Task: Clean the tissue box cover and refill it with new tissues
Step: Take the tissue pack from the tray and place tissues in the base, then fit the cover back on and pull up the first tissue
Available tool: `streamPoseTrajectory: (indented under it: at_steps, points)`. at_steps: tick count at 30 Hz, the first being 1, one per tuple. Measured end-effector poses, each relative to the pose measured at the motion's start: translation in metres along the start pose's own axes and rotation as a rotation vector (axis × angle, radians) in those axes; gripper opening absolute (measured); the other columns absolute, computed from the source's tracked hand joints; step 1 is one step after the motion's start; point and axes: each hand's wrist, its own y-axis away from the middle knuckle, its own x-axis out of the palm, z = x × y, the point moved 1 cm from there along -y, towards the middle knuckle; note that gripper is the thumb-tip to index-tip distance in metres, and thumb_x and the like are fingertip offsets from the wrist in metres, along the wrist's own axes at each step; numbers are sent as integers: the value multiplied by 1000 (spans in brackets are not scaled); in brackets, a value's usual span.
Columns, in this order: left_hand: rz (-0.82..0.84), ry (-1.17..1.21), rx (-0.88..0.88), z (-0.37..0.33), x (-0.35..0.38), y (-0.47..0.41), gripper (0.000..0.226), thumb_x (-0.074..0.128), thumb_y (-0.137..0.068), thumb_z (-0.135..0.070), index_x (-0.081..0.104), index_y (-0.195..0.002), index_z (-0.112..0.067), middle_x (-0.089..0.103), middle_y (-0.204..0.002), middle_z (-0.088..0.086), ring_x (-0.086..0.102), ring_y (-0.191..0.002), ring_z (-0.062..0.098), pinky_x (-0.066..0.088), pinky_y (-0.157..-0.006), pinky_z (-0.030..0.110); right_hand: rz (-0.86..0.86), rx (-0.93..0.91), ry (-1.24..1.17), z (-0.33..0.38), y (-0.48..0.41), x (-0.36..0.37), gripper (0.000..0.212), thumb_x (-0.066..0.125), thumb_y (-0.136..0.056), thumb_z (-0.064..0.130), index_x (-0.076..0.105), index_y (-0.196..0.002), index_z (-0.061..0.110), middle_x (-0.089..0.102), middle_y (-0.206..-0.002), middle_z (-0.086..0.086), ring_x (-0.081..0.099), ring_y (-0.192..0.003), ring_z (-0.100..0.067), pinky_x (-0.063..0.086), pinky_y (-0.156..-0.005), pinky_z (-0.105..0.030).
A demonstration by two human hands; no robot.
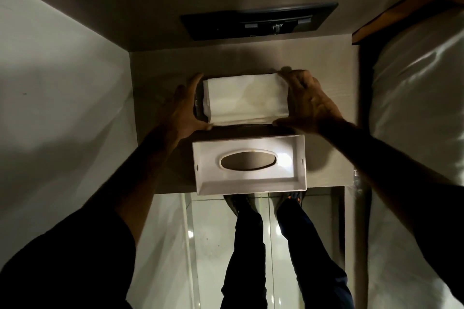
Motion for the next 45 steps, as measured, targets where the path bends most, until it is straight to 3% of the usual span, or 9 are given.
streamPoseTrajectory:
  at_steps: [6,9,11,17,22,28,35,40,45]
  points:
    - [-193,-58,-14,34,6,65,84,78,-76,-10,31,-144,-25,56,-123,11,58,-105,25,45,-79,27,-184,145,-176,-19,75,-8,56,64,-86,38,48,-136,19,51,-134,-10,58,-107,-19,57,-84,-33]
    - [-117,257,-180,58,35,104,31,60,-92,-12,54,-122,-15,61,-113,9,61,-103,29,46,-78,25,-192,316,-414,-32,126,16,31,61,-94,22,58,-124,23,65,-121,-7,67,-92,-13,56,-70,-14]
    - [2,622,-407,58,61,130,19,49,-98,-19,54,-117,-19,59,-117,6,59,-109,30,51,-81,34,-119,451,-658,-28,157,39,25,61,-96,27,62,-121,28,69,-122,-6,69,-98,-18,60,-84,-31]
    - [-77,1077,-604,30,96,186,40,44,-98,-34,51,-135,-19,57,-133,4,57,-116,15,51,-97,42,36,572,-1124,20,201,64,34,55,-86,49,56,-120,44,68,-117,19,65,-111,-6,54,-82,-18]
    - [-242,984,-569,14,76,208,40,39,-91,-54,63,-104,-26,68,-106,-2,64,-103,20,50,-94,44,-146,383,-1011,32,220,37,35,52,-96,38,56,-130,32,63,-124,5,61,-110,2,49,-84,-8]
    - [-327,900,-544,-7,53,208,83,42,-60,-94,61,-117,-37,63,-124,-4,57,-117,15,43,-104,47,-302,145,-1031,52,209,4,41,40,-100,24,42,-138,8,54,-138,6,53,-129,-12,46,-98,-17]
    - [-370,842,-343,-17,11,155,62,37,-78,-82,53,-117,-37,63,-119,-1,62,-107,18,53,-91,47,-285,158,-1026,39,165,-5,37,38,-101,23,50,-131,5,57,-130,-5,58,-118,-26,54,-92,-42]
    - [-380,744,-260,-25,2,113,21,40,-97,-53,58,-85,-57,65,-78,-29,60,-76,-18,45,-54,3,-287,172,-1001,16,120,-3,39,35,-106,24,41,-140,7,48,-137,-16,58,-112,-24,54,-87,-35]
    - [-314,817,-296,-13,6,79,27,45,-91,-62,64,-90,-43,70,-86,-22,67,-84,-4,52,-66,15,-264,165,-936,4,79,0,38,33,-108,22,41,-143,10,57,-125,0,62,-107,-11,54,-86,-32]
